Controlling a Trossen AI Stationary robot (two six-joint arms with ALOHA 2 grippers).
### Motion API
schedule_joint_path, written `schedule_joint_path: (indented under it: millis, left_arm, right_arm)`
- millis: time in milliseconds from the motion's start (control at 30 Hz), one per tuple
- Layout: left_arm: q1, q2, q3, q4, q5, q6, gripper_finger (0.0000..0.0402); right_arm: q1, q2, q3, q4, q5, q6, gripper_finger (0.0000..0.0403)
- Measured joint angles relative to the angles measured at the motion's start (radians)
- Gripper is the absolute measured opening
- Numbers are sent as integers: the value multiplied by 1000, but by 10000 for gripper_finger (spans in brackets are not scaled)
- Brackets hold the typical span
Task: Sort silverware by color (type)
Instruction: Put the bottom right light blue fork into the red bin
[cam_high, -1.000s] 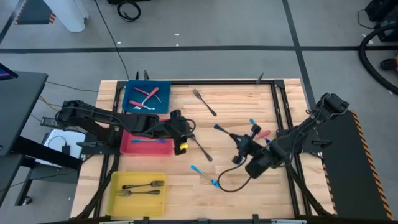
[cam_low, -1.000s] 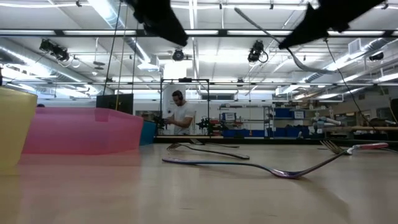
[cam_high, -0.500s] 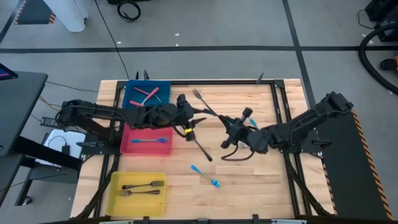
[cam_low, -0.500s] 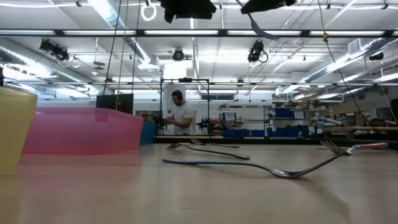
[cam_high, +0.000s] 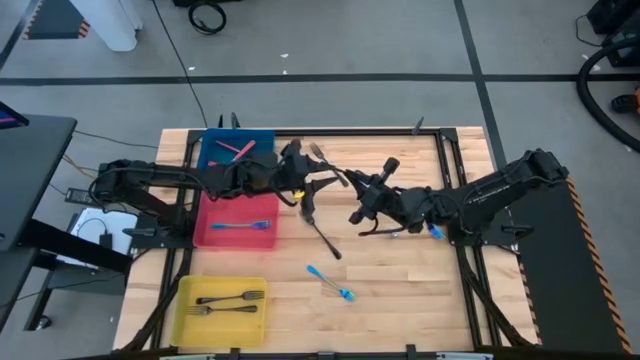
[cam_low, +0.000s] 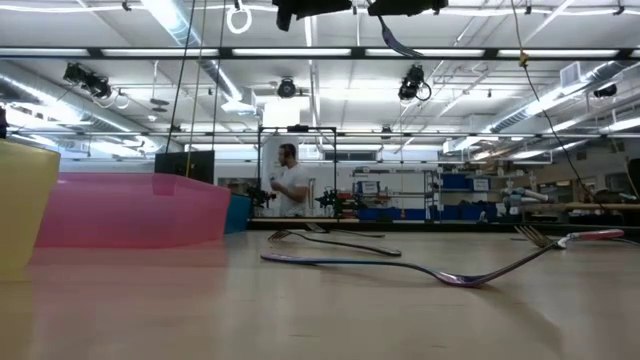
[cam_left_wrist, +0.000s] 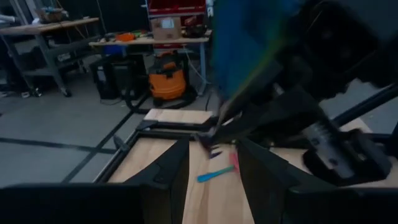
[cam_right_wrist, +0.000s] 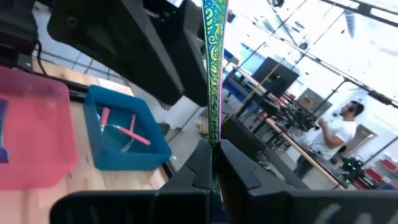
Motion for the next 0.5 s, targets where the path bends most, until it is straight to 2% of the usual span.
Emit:
schedule_joint_path:
  millis: [300, 500]
  left_arm:
    - [46, 0, 0, 69, 5, 26, 137]
    - [84, 0, 0, 78, 14, 28, 135]
  right_arm:
    - [-60, 0, 0, 14, -101, -9, 15]
    - [-83, 0, 0, 15, -116, -9, 15]
